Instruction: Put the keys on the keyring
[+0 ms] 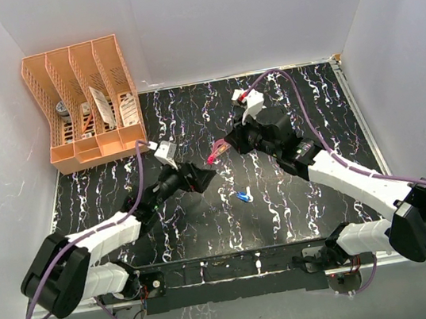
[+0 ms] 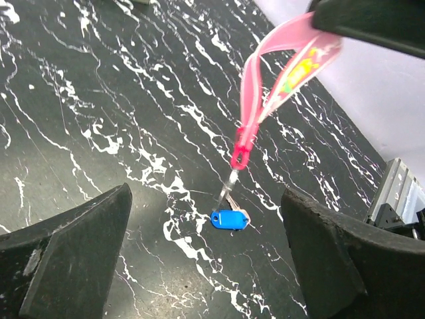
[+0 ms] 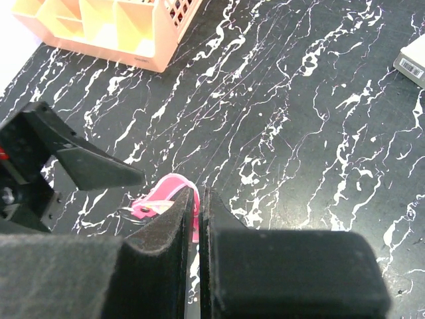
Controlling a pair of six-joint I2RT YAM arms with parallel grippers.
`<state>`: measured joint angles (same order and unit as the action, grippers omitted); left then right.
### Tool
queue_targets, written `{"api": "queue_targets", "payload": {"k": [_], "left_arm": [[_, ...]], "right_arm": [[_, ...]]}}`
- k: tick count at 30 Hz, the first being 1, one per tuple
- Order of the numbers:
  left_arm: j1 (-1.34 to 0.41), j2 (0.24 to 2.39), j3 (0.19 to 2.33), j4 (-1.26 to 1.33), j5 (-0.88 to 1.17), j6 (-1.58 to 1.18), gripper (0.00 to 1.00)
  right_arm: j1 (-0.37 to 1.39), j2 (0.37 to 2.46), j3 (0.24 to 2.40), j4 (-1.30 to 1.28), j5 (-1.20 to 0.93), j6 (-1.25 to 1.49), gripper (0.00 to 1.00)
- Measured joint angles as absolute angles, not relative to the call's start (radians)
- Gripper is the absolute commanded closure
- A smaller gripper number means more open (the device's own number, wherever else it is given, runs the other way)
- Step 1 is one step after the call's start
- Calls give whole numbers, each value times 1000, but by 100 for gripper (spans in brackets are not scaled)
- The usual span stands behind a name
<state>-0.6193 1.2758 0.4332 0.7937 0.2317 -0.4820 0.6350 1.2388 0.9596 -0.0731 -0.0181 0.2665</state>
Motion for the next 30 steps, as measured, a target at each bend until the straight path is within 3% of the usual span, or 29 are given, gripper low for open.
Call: {"api": "queue_targets", "payload": {"k": [4,8,16,30], "left_arm": [[-619,1202,403,803,231,-434,10],[-619,1143,406,754,221,-374,1],[-619,1100,472,601,228,-236,1],[-619,1159,483,577,243,-153,6]], "right_arm": [[635,1239,960,-89,-19,243,100],[635,1239,973,-119,-19,207,100],[635,1239,986,-142,-26,161,100],[635,1234,994,-182,-30,131,100]]}}
